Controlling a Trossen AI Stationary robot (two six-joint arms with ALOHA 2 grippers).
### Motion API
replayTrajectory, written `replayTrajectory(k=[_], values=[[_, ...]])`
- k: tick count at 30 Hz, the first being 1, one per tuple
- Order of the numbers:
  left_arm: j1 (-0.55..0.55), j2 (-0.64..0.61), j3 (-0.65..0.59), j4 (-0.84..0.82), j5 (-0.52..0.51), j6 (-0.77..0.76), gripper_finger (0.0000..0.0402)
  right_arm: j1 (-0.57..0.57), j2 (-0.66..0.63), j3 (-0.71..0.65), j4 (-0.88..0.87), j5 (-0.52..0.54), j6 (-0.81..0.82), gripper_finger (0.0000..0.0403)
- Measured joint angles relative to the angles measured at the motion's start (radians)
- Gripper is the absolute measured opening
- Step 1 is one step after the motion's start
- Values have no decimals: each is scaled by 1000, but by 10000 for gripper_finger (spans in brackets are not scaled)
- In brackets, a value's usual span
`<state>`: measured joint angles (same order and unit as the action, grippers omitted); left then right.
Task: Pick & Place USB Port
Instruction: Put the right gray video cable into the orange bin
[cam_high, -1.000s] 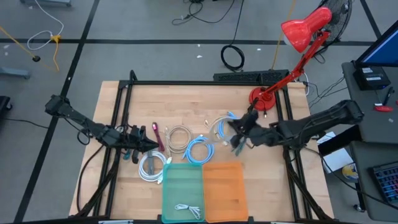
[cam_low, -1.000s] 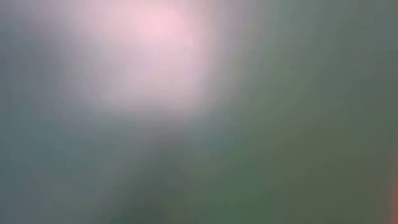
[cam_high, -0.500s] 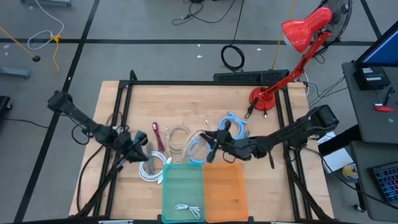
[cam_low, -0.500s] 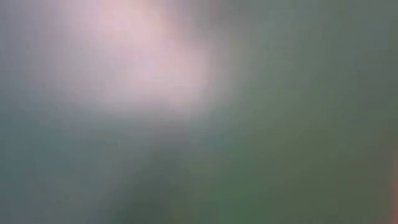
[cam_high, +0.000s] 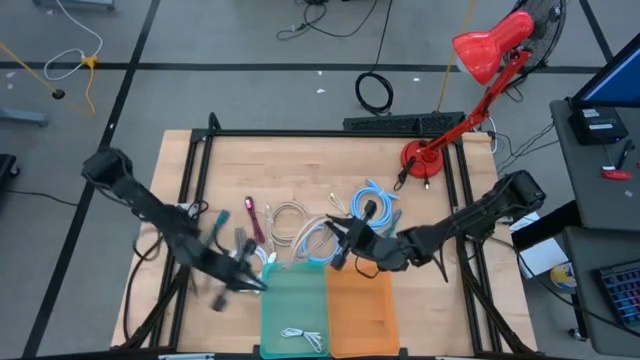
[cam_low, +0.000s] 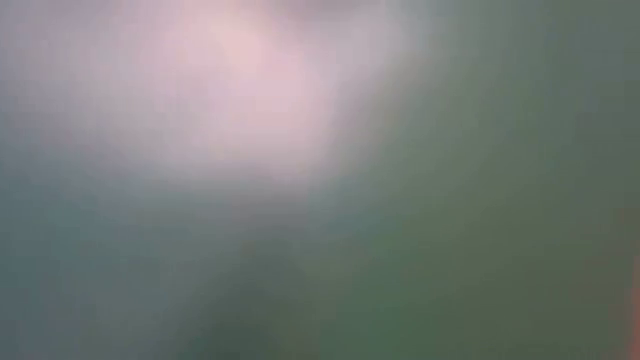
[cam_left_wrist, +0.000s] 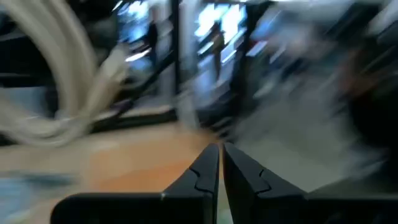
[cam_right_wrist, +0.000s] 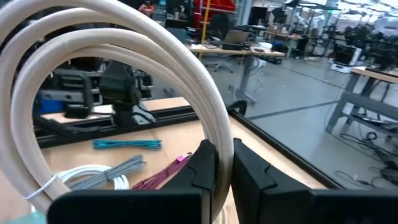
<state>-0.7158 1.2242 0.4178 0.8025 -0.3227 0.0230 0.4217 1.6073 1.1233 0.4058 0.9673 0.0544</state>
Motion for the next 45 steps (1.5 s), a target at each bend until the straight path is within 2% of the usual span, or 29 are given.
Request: replayTrajectory(k=[3, 7, 11, 17, 20, 22, 29, 34, 36, 38, 45], values=[[6, 117, 107, -119, -156, 37, 24, 0, 0, 0, -23, 0, 2, 17], [13, 191, 182, -209, -332, 36, 24, -3, 0, 0, -35, 1, 20, 17], [-42, 206, 177, -140, -596, 79, 17, -2, 0, 0, -24, 26, 14, 17], [-169, 205, 165, -45, -1044, 254, 6, 0, 0, -1, 7, 57, -18, 17], [-208, 205, 165, -41, -1133, 313, 3, 1, 0, -1, 55, 54, -42, 17], [-214, 201, 165, -40, -1103, 314, 4, 1, -1, -1, 65, 54, -47, 17], [-169, 198, 165, 50, -841, 303, 3, 4, 23, -1, 145, 53, -87, 17], [-139, 171, 155, 68, -788, 407, 3, 12, 68, -2, 312, 26, -210, 17], [-109, 116, 122, 68, -735, 410, 2, 13, 75, -2, 340, 24, -242, 17], [-67, 33, 59, 56, -641, 364, 2, 13, 77, -2, 336, 24, -249, 17], [138, -393, -253, 23, -197, 160, 2, 26, 76, -2, 350, 23, -258, 17]])
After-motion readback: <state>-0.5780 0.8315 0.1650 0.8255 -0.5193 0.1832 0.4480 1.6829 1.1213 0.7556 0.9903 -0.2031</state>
